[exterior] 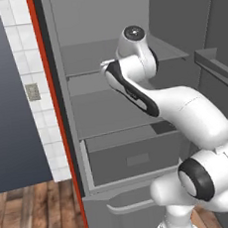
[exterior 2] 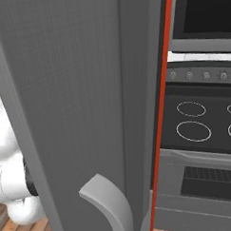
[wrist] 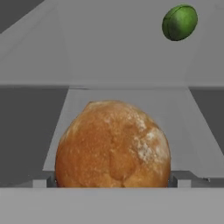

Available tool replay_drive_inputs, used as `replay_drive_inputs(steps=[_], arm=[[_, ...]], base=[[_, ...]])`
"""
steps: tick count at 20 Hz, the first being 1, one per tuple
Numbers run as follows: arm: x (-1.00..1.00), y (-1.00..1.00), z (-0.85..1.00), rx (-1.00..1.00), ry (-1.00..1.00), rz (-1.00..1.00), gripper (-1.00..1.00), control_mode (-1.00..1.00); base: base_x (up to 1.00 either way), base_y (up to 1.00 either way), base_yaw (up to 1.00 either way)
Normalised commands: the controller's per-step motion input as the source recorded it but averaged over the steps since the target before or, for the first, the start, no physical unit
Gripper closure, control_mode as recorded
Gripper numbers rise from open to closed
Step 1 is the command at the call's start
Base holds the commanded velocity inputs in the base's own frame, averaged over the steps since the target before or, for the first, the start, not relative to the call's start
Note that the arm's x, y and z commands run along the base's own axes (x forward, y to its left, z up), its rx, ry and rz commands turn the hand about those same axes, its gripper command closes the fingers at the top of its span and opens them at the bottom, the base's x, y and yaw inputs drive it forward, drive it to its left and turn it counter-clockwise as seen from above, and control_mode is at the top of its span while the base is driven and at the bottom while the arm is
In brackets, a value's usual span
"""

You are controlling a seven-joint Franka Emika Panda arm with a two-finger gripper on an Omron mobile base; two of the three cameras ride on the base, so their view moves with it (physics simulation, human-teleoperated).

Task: Move the avocado and bread from the top shelf to the second highest shelf to make space. Then, place the pitcher from the counter on the cleared top shelf.

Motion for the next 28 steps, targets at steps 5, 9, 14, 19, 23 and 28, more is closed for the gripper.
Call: replay_drive_inputs(steps=[5,9,14,19,23,28], arm=[[-0.99,0.00,-0.26,0.00,0.20,-0.04,1.00,-1.00],[-0.65,0.00,-0.62,-0.04,0.23,-0.06,1.00,-1.00],[-0.14,0.00,-0.66,-0.06,0.16,-0.07,1.00,-1.00],[0.08,-0.10,-0.55,0.00,0.06,-0.02,1.00,-1.00],[0.23,-0.18,-0.52,0.00,0.00,0.00,1.00,-1.00],[0.29,-0.16,-0.41,0.00,0.00,0.00,1.00,-1.00]], base=[[0.00,0.00,0.00],[0.00,0.00,0.00],[0.00,0.00,0.00],[0.00,0.00,0.00],[0.00,0.00,0.00],[0.00,0.00,0.00]])
